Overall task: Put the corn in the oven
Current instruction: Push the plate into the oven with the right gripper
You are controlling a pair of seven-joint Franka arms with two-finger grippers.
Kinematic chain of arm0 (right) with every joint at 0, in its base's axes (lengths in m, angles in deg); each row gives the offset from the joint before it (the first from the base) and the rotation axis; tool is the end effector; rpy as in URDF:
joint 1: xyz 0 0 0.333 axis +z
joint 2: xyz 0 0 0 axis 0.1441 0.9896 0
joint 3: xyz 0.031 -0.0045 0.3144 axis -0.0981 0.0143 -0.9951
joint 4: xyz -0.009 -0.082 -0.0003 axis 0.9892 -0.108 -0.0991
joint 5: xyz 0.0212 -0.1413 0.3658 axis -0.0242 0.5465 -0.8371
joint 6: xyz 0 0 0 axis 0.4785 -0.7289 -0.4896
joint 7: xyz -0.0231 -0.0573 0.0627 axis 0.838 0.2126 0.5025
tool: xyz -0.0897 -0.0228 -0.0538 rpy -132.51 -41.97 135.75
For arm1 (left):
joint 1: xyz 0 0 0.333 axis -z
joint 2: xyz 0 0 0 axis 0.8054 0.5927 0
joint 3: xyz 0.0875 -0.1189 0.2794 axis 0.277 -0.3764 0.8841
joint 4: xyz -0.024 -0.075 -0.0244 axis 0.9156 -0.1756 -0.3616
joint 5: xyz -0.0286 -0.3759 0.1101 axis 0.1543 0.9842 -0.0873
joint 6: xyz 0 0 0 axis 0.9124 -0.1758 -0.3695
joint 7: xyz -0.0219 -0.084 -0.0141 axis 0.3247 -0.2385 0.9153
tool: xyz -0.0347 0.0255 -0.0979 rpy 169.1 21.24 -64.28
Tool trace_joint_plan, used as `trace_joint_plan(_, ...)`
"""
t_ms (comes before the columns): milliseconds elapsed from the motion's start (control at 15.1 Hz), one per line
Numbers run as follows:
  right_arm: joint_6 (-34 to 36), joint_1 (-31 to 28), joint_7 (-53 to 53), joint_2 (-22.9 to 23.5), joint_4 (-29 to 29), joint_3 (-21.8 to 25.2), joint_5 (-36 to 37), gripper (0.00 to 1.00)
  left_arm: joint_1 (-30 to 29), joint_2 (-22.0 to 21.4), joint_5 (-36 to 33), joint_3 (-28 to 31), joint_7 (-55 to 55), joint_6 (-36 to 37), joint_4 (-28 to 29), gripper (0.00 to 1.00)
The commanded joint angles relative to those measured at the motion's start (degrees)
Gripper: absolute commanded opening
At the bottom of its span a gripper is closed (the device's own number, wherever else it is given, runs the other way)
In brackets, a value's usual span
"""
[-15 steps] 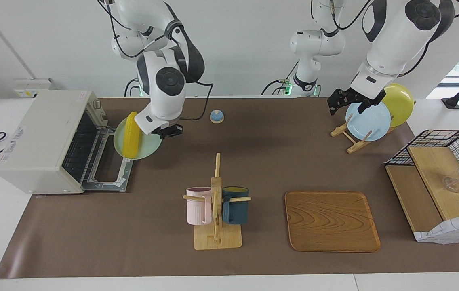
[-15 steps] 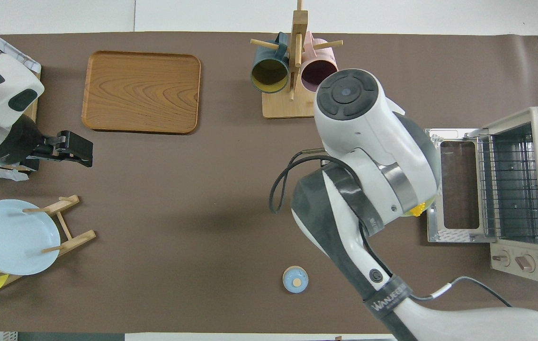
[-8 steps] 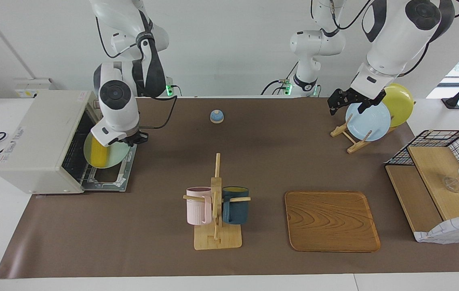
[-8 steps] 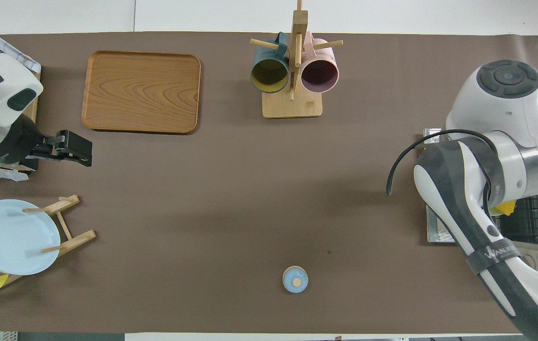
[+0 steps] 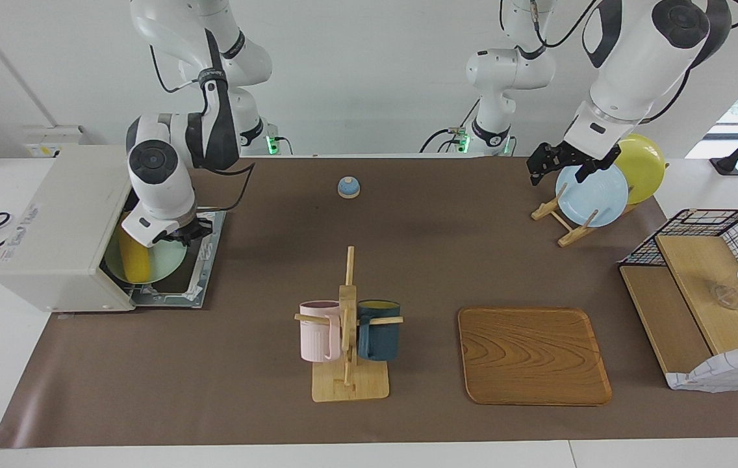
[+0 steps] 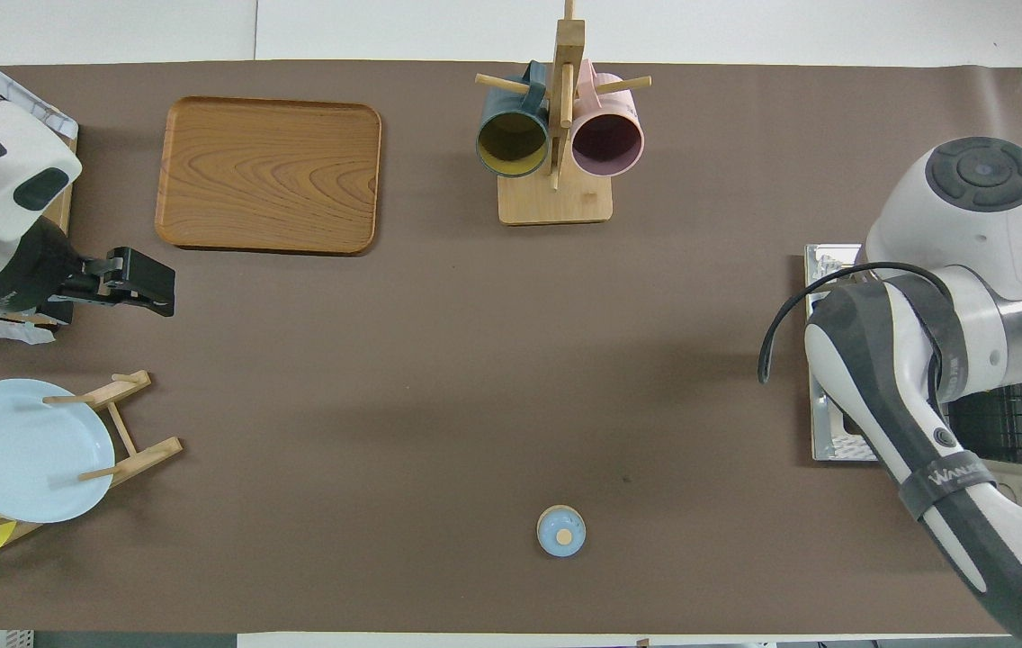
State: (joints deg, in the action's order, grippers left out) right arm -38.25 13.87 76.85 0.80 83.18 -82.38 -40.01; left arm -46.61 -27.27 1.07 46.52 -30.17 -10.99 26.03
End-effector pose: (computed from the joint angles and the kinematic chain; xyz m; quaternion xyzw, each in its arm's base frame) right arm 0.5494 -0.0153 0.3809 0.9850 0.0752 -0.1143 0.1050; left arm 0.5362 -0.1093 0.5953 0.9980 -0.0072 -0.0633 0.0021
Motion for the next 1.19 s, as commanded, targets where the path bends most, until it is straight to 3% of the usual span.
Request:
trace_joint_plan(0, -1.52, -3.03, 2.96, -2.18, 3.65, -0.92, 1.07, 0.00, -0.71, -0.77, 0.90, -0.21, -0.13, -0.74, 0.84, 1.00)
trace_joint_plan(727, -4.16, -6.03, 2.88, -4.29, 9.02, -0.92, 0.19, 0.02, -0.71, -0.77, 0.99, -0.30, -0.13, -0.83, 0.84, 1.00)
trace_joint_plan(859, -3.90, -6.03, 2.87, -4.12, 8.41, -1.00, 0.11, 0.35, -0.71, -0.77, 0.99, -0.30, -0.13, -0.83, 0.84, 1.00)
trace_joint_plan(1123, -0.49, -5.32, 2.96, -3.77, 4.20, -1.18, -4.36, 0.56, -0.71, -0.77, 1.51, -0.30, -0.04, -0.91, 0.75, 1.00)
